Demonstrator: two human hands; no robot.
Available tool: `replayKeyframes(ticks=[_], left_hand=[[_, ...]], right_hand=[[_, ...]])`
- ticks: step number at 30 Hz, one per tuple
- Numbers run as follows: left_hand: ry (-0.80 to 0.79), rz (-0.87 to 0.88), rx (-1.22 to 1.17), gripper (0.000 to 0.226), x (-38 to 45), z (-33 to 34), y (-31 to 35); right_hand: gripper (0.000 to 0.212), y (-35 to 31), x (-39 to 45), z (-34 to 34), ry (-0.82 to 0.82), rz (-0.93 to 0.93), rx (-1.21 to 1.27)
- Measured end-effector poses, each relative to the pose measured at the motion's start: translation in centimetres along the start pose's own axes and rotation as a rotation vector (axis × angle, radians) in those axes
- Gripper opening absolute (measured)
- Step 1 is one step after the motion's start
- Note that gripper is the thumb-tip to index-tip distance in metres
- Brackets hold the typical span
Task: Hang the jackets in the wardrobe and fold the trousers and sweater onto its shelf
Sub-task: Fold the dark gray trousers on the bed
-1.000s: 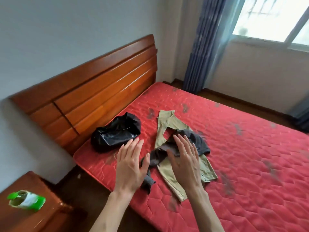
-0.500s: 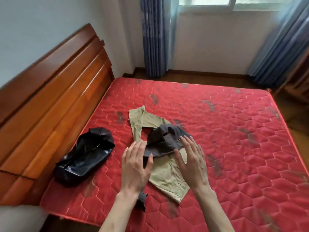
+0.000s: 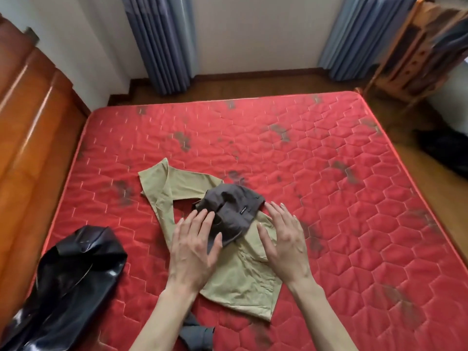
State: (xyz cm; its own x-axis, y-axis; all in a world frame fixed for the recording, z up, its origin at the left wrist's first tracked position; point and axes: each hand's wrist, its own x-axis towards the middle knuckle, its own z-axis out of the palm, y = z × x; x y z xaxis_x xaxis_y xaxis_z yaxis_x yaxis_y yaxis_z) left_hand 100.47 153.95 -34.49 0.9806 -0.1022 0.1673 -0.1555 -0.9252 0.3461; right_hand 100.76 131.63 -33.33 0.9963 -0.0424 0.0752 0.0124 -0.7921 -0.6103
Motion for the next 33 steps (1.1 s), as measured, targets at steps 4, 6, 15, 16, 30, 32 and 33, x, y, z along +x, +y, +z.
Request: replayKeyframes(ticks=[4,6,15,16,30,32,33], left_hand=[[-0.009,0.036,0.024,0.055,3.3,6.2,-2.2],[-0.012,0.032,0.028,0.055,4.2,9.5,-3.0],[-0.044,0.007,0.04,0.057,10.1,22.4,-8.3],[-0.05,0.019,0.055,0.056,10.9,23.4,-8.7],[-0.429,-0.303,0.12,0.059,19.0,33.4,-13.3],[-0.398,-0.3,0.06,0.052,19.0,33.6,-13.5],[-0.394,-0.296,0.036,0.046,18.9,33.6,-13.5]], right_hand=[[0.054,4.4,2.4,4.9,-0.013,0.029,-0.001],[0.054,6.8,3.1,7.2,-0.034,0.044,-0.004],[0.056,16.4,6.2,18.7,-0.121,0.215,0.108],[0.055,17.2,6.9,19.9,-0.133,0.226,0.11],[0.064,24.8,17.1,30.3,-0.219,0.517,0.214],[0.067,25.0,18.0,31.3,-0.24,0.591,0.272],[0.069,24.9,18.3,31.8,-0.221,0.637,0.327]])
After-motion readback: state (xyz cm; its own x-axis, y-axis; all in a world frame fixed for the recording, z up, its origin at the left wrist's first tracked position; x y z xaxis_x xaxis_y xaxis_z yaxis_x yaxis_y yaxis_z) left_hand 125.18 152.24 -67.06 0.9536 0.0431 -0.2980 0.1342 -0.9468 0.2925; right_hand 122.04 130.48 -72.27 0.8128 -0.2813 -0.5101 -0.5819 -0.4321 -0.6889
